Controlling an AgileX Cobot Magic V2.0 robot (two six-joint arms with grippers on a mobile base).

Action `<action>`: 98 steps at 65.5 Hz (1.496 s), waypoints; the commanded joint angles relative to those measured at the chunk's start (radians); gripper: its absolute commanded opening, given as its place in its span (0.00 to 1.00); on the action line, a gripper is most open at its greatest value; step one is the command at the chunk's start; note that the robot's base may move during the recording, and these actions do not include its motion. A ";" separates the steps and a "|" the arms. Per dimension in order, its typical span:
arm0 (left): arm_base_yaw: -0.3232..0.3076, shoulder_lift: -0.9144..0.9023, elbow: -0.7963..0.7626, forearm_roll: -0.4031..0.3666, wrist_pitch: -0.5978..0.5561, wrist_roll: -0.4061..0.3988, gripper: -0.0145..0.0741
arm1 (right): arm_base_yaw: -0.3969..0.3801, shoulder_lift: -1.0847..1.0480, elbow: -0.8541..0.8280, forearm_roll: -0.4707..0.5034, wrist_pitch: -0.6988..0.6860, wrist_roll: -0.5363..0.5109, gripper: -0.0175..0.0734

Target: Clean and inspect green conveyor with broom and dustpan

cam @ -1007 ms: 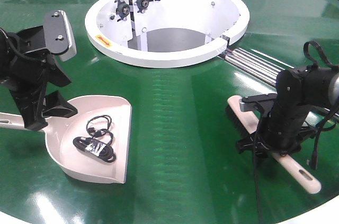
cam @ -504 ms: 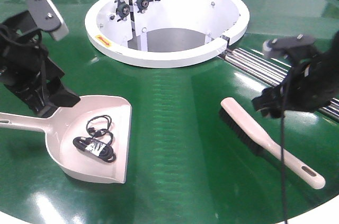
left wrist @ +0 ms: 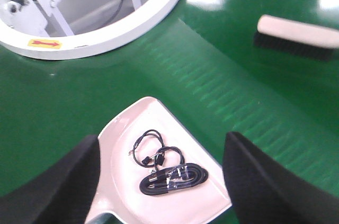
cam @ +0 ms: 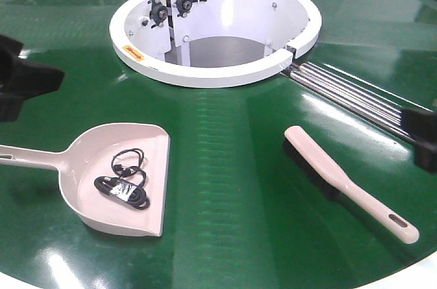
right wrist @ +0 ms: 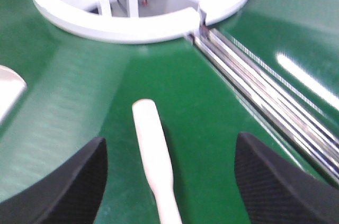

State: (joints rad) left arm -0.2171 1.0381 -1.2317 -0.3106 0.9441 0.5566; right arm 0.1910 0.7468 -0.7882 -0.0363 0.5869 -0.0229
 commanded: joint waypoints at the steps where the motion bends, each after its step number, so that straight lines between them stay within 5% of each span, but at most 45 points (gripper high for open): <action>1: -0.006 -0.093 0.079 -0.027 -0.134 -0.054 0.69 | 0.001 -0.125 0.049 0.014 -0.135 -0.009 0.73; 25: -0.006 -0.735 0.692 -0.053 -0.537 -0.073 0.69 | 0.001 -0.607 0.403 0.081 -0.243 -0.040 0.65; 40: -0.006 -0.930 0.978 -0.026 -0.781 -0.073 0.69 | 0.001 -0.656 0.557 0.082 -0.487 -0.083 0.65; 50: -0.006 -0.929 1.013 -0.027 -0.830 -0.123 0.64 | 0.001 -0.641 0.576 0.077 -0.477 -0.098 0.60; 63: -0.006 -0.927 1.013 -0.027 -0.825 -0.126 0.15 | 0.001 -0.637 0.576 0.078 -0.480 -0.128 0.19; 98: -0.006 -0.927 1.013 -0.027 -0.860 -0.126 0.16 | 0.001 -0.637 0.576 0.107 -0.488 -0.127 0.18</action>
State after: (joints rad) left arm -0.2171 0.0989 -0.1929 -0.3277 0.1629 0.4413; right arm 0.1910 0.0896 -0.1868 0.0688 0.1736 -0.1385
